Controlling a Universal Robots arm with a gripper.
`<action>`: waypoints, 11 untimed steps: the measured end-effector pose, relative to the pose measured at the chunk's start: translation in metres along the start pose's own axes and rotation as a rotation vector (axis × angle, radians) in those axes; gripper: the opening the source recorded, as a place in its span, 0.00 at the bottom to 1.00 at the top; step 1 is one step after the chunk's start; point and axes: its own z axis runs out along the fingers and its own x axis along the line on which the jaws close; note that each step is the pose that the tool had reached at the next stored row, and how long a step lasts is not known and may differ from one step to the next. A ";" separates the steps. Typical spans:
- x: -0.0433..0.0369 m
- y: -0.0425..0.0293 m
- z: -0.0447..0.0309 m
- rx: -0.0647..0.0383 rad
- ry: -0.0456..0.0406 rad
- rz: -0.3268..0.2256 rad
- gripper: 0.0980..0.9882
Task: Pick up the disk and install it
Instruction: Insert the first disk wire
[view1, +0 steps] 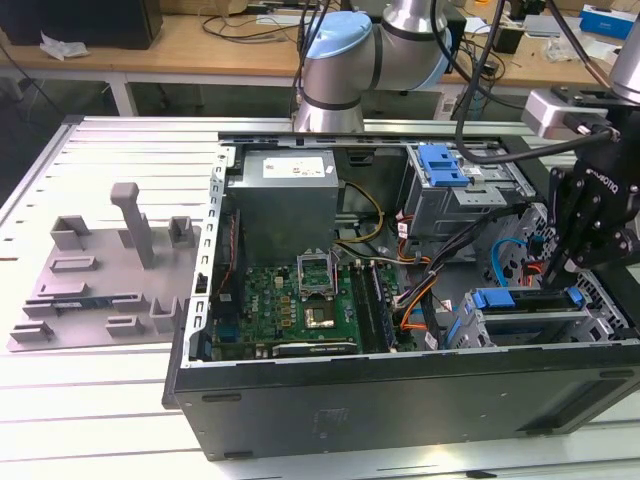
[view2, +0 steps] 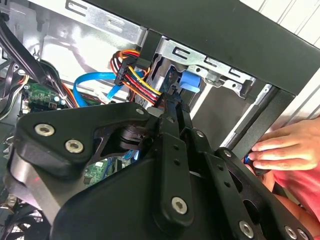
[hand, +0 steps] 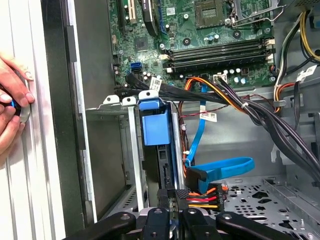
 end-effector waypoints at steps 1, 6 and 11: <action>0.0000 0.0000 0.0004 0.000 0.0000 0.000 0.08; 0.0001 0.0000 0.0016 0.000 0.0000 0.000 0.08; -0.0001 0.0000 0.0037 0.000 0.0001 0.000 0.08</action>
